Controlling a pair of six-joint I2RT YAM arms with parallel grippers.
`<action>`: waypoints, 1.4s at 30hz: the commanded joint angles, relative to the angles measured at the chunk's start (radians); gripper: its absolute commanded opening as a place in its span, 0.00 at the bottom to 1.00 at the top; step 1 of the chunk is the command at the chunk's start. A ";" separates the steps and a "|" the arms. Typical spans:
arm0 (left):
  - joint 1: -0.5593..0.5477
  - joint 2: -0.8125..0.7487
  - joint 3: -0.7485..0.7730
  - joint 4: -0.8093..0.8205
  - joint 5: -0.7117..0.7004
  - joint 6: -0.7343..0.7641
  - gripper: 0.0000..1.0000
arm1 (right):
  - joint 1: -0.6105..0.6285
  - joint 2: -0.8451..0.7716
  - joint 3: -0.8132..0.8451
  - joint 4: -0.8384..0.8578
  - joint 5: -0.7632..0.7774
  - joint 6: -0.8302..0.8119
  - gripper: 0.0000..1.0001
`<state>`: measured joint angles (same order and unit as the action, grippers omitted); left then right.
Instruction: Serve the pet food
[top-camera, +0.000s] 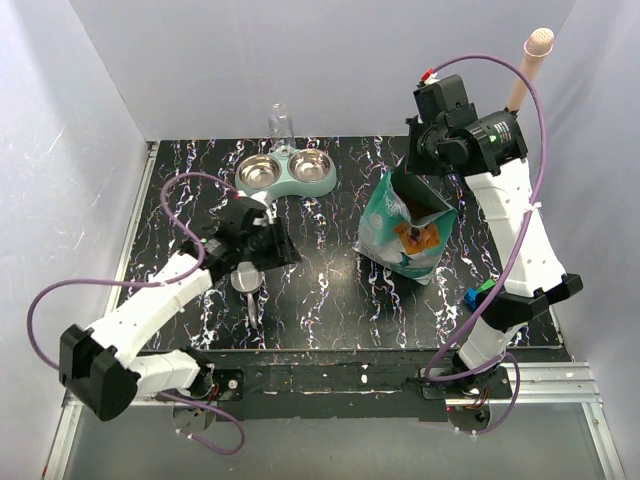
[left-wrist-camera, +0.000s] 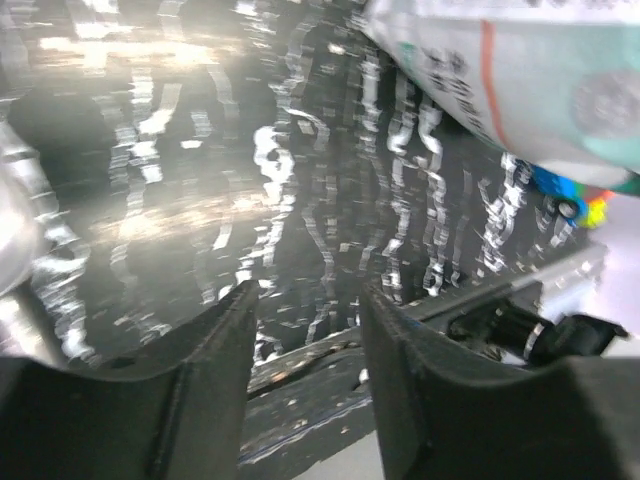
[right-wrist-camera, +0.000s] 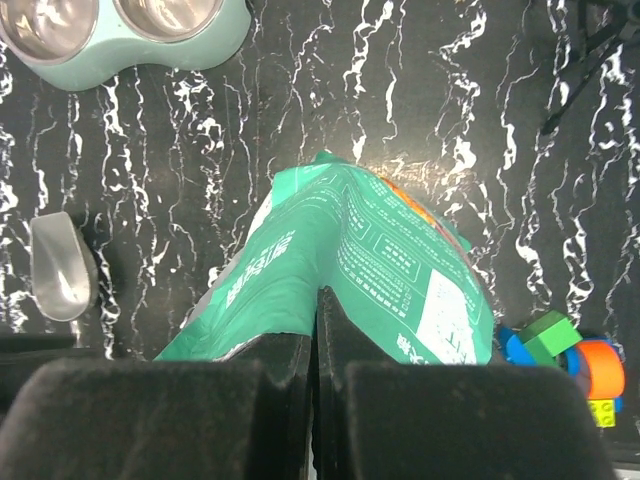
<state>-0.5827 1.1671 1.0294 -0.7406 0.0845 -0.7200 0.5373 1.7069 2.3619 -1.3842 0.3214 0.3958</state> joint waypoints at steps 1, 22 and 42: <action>-0.139 0.127 -0.080 0.387 0.178 -0.120 0.39 | -0.023 -0.085 0.059 0.112 -0.048 0.155 0.01; -0.207 1.153 0.622 0.914 0.187 -0.512 0.34 | -0.079 -0.182 0.041 0.028 0.070 -0.014 0.01; 0.035 0.300 0.305 0.245 0.331 -0.275 0.81 | 0.004 -0.037 -0.113 0.177 -0.096 0.060 0.01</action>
<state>-0.5488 1.6733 1.3666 -0.3843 0.3698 -0.9272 0.5106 1.6424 2.1910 -1.2797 0.2848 0.3908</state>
